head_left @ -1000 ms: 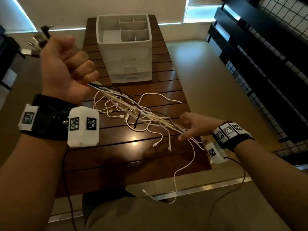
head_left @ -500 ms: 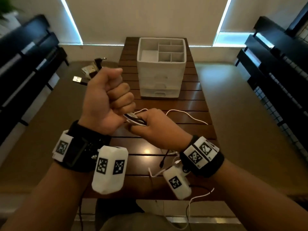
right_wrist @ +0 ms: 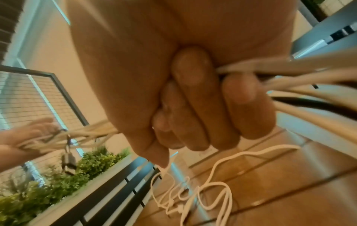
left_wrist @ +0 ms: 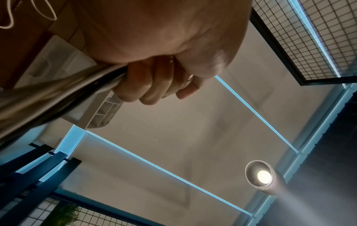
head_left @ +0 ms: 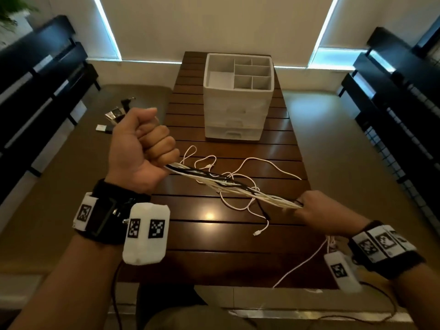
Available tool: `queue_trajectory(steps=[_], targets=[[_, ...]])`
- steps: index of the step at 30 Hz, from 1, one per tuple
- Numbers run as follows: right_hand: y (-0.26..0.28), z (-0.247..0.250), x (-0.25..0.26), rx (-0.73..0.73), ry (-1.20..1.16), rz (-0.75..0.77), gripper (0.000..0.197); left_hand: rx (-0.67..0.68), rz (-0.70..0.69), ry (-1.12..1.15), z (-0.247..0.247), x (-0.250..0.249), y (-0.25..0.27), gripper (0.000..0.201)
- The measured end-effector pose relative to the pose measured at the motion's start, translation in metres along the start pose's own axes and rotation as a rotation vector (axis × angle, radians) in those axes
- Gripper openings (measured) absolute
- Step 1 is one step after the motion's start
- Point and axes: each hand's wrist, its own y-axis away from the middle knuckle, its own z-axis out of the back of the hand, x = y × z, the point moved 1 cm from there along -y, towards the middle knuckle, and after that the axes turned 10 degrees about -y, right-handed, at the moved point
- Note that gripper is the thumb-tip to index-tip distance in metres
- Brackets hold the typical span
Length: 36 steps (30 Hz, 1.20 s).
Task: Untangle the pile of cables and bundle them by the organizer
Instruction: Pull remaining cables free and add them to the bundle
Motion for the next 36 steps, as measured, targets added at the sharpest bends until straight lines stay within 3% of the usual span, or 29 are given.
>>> queue_trajectory(steps=[7, 10, 12, 15, 17, 19, 21, 25, 28, 32, 36], targets=[[0.026, 0.03, 0.011, -0.029, 0.03, 0.048, 0.042, 0.022, -0.064, -0.035, 0.005, -0.016, -0.004, 0.055], [0.013, 0.024, 0.016, -0.142, -0.058, 0.162, 0.027, 0.009, -0.094, -0.063, 0.002, -0.025, -0.004, 0.053], [0.005, 0.014, 0.023, -0.083, -0.127, 0.247, 0.016, -0.01, -0.119, -0.078, -0.002, -0.03, -0.003, 0.054], [-0.007, -0.006, 0.045, 0.111, -0.191, 0.323, 0.064, -0.04, -0.132, -0.11, -0.007, -0.033, -0.002, 0.055], [-0.006, -0.011, 0.078, 0.011, -0.288, 0.51, 0.089, -0.028, -0.094, -0.111, -0.012, -0.026, -0.004, 0.056], [-0.006, -0.015, 0.118, -0.093, -0.354, 0.722, 0.095, -0.009, -0.051, -0.104, -0.019, -0.009, -0.008, 0.056], [-0.01, -0.022, 0.158, -0.096, -0.425, 0.807, 0.08, 0.009, -0.019, -0.093, -0.026, 0.006, -0.012, 0.055], [-0.029, -0.043, 0.182, -0.108, -0.56, 0.756, 0.022, 0.02, -0.01, -0.055, -0.023, 0.01, -0.017, 0.054], [-0.037, -0.054, 0.162, -0.165, -0.399, 0.752, 0.027, -0.015, 0.0, -0.041, -0.01, 0.008, -0.017, 0.055], [-0.044, -0.066, 0.114, -0.063, -0.211, 0.567, 0.042, -0.096, -0.033, -0.021, 0.015, 0.005, -0.015, 0.054], [-0.054, -0.083, 0.062, 0.05, -0.114, 0.415, 0.042, -0.185, -0.031, -0.009, 0.032, 0.011, -0.017, 0.055]])
